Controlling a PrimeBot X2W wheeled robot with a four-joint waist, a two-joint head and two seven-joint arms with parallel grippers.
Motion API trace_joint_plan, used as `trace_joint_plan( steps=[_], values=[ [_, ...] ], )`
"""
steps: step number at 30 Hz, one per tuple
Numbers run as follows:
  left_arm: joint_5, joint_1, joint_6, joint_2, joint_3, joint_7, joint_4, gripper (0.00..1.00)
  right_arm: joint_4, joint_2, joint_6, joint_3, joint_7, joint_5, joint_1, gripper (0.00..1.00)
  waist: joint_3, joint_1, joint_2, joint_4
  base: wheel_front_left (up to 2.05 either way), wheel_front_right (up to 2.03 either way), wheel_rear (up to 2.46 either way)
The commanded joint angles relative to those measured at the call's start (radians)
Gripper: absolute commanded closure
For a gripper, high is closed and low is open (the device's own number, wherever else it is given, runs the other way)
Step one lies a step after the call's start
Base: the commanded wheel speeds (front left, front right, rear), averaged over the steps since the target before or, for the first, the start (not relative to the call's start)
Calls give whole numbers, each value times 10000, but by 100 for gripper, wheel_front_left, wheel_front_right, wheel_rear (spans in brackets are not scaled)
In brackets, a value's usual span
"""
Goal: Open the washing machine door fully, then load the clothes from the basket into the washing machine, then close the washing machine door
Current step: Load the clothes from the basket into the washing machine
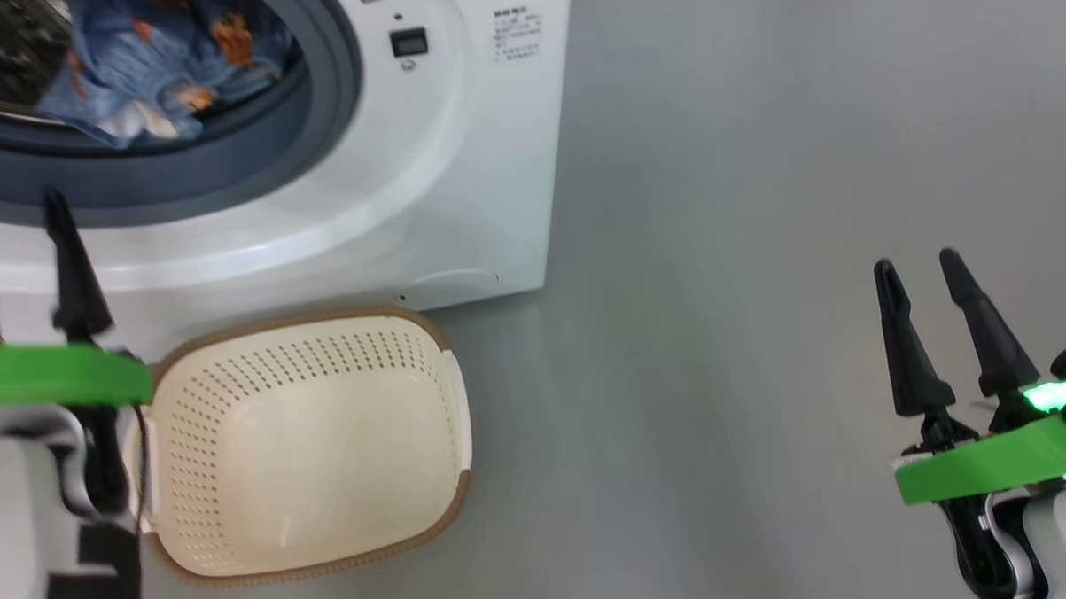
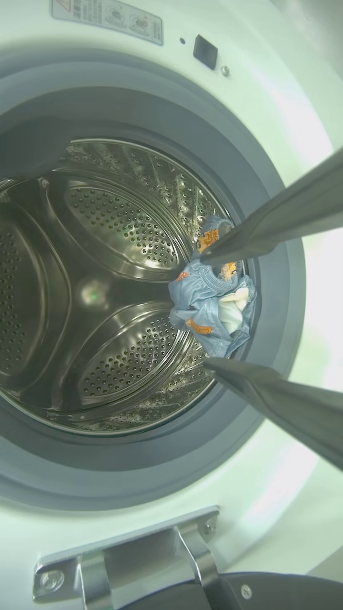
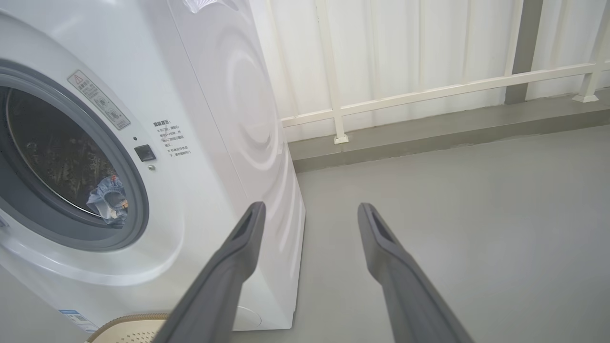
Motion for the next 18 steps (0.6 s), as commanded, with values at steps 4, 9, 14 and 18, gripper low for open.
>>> trace_joint_plan(
  steps=[4,9,14,18],
  values=[
    [367,969,9,173,300,-62,-715,0,-122,-262,56,114,-78,83,386,0,-792,0,0,310,0,0,0],
    [567,1915,8,42,386,-62,-1201,0,-79,-344,56,138,-78,127,662,0,-1240,0,0,335,0,0,0],
    [801,2654,7,-102,447,-62,-1639,0,-100,-404,56,99,-78,135,892,0,-1536,0,0,324,0,0,0],
    [993,3263,7,-229,422,-62,-1984,0,-139,-464,56,-16,-78,153,1143,0,-1741,0,0,378,0,0,0]
  ],
)
